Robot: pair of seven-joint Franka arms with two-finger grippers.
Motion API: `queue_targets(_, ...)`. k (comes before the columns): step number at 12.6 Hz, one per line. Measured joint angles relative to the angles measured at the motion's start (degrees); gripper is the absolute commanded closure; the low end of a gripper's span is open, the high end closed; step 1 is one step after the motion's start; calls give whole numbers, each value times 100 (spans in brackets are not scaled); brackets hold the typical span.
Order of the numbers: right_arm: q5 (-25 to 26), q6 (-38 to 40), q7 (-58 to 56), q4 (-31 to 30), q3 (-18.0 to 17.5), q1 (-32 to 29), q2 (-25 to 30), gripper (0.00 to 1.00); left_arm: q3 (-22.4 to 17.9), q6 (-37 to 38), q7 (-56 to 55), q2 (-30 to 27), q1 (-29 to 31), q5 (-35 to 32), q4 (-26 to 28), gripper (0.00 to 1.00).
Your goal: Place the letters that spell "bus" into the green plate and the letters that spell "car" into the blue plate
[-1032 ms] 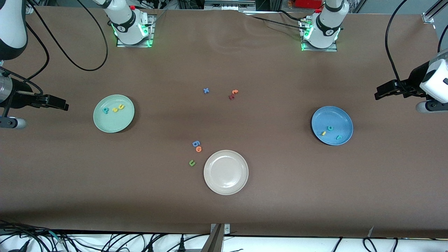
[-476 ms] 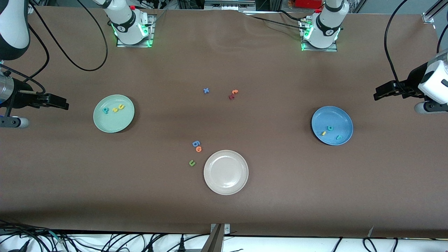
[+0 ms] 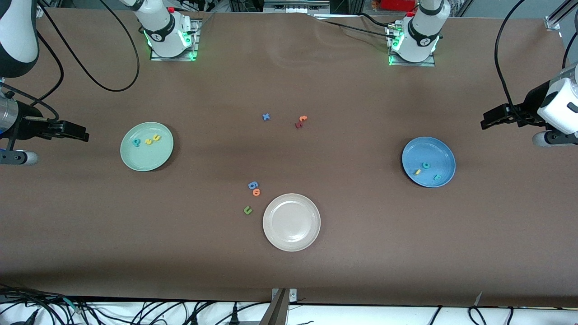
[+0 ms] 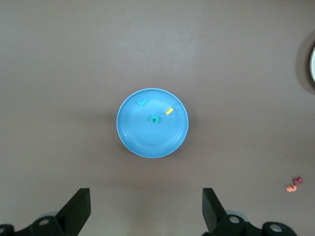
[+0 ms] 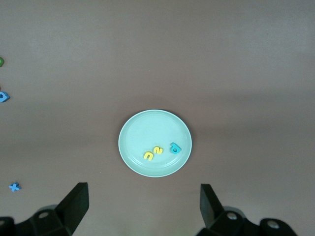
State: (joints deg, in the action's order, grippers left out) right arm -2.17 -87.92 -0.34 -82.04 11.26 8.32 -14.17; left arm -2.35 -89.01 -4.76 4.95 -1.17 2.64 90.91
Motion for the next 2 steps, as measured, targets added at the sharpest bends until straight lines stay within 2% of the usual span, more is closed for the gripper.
queue_targets(2,0,0,0,0,-2,8,1,0,0,0,0,0,-2,0,0,0)
